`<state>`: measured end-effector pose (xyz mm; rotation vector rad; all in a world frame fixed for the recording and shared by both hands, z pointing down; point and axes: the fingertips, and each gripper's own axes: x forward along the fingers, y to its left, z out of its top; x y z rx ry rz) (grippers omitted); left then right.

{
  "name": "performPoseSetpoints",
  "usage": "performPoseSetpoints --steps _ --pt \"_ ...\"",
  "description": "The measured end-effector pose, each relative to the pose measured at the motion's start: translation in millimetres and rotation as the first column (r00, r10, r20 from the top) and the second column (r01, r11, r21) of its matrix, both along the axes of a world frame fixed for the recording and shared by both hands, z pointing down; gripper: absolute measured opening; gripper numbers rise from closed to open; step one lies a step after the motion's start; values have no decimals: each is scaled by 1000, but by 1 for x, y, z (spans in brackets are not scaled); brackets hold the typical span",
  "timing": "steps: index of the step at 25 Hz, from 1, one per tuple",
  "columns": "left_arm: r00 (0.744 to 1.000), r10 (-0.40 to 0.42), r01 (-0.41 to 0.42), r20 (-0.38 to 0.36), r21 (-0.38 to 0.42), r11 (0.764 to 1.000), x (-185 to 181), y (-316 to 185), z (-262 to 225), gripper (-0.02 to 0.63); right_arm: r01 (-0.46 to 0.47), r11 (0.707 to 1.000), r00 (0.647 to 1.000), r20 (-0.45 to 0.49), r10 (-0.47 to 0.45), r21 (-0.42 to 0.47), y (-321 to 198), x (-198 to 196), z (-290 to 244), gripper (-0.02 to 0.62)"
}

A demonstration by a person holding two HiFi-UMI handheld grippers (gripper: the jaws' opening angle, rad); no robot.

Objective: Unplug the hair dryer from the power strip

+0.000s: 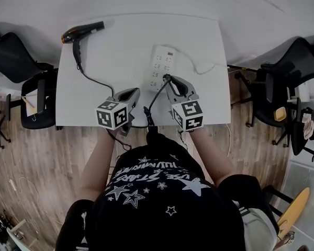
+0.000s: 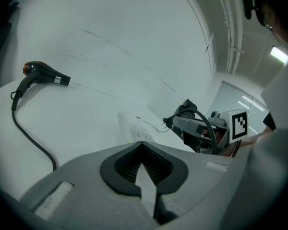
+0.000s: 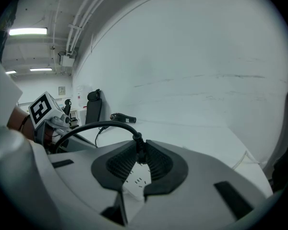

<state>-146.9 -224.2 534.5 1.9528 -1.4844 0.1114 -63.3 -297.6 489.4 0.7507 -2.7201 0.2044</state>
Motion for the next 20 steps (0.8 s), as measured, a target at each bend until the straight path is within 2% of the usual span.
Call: performPoseSetpoints --steps 8,20 --pt "1000 8 -8 0 38 999 -1 43 -10 8 -64 998 998 24 63 17 35 7 -16 66" --pt "1000 -1 3 -19 94 996 12 115 -28 8 -84 995 995 60 81 53 105 26 -36 64"
